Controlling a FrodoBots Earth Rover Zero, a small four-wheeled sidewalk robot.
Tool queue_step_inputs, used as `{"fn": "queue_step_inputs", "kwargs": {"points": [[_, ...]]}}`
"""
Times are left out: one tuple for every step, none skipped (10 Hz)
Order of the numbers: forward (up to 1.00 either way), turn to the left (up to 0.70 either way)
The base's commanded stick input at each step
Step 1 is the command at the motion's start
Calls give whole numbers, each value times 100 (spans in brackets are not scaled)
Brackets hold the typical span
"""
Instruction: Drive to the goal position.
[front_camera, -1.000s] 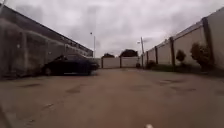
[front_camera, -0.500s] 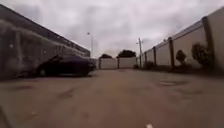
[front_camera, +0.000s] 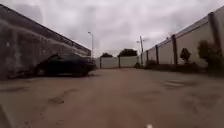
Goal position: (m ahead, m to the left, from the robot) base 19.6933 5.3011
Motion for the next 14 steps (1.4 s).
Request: {"fn": "queue_step_inputs", "kwargs": {"points": [[70, -35], [70, -33], [70, -20], [70, -8], [70, 0], [70, 0], [70, 0], [70, 0], [70, 0], [70, 0], [70, -2], [70, -15], [70, -27], [70, -25]]}}
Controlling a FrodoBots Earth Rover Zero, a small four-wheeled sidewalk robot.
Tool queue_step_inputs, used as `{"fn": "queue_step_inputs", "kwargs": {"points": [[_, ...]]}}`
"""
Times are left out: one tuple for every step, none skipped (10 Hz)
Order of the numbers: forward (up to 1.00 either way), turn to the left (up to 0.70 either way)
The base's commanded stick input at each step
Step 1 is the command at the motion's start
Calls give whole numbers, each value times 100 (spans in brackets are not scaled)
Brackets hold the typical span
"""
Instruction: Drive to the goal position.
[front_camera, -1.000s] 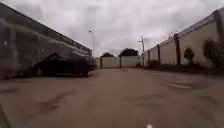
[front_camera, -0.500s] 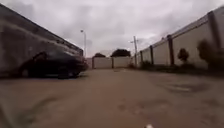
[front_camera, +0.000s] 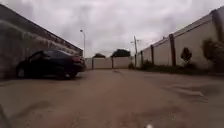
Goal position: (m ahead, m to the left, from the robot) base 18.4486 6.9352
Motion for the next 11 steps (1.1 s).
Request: {"fn": "queue_step_inputs", "kwargs": {"points": [[70, 0], [70, 0], [70, 0], [70, 0], [70, 0], [70, 0], [70, 0], [70, 0], [70, 0], [70, 0], [70, 0]]}}
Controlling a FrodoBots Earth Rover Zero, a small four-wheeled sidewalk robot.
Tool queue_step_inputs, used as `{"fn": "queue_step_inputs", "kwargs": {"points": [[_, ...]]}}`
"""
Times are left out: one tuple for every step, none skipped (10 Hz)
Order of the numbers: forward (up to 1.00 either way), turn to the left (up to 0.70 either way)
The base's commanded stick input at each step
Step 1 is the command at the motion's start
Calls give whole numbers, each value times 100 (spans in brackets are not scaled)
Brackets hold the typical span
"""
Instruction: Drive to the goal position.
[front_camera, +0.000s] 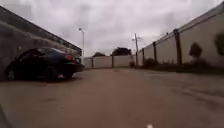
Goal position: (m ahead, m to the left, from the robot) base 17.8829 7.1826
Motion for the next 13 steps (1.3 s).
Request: {"fn": "queue_step_inputs", "kwargs": {"points": [[70, 0], [70, 0], [70, 0], [70, 0], [70, 0], [70, 0], [70, 0], [70, 0], [70, 0], [70, 0], [70, 0], [70, 0], [70, 0]]}}
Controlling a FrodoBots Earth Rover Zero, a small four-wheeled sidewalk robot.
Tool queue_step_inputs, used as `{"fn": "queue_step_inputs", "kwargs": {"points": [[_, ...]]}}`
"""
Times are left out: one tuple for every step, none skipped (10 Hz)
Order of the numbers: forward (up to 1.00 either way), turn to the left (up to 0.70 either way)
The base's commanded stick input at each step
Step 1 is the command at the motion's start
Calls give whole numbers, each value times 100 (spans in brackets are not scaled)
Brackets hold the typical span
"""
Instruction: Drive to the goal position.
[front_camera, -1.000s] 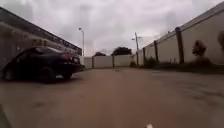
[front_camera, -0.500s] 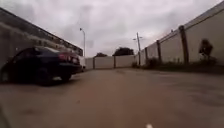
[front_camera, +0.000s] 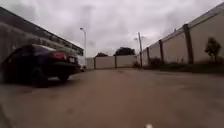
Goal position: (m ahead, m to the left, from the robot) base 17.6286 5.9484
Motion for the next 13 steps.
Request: {"fn": "queue_step_inputs", "kwargs": {"points": [[70, 0], [70, 0], [70, 0], [70, 0], [70, 0], [70, 0], [70, 0], [70, 0], [70, 0], [70, 0], [70, 0], [70, 0], [70, 0]]}}
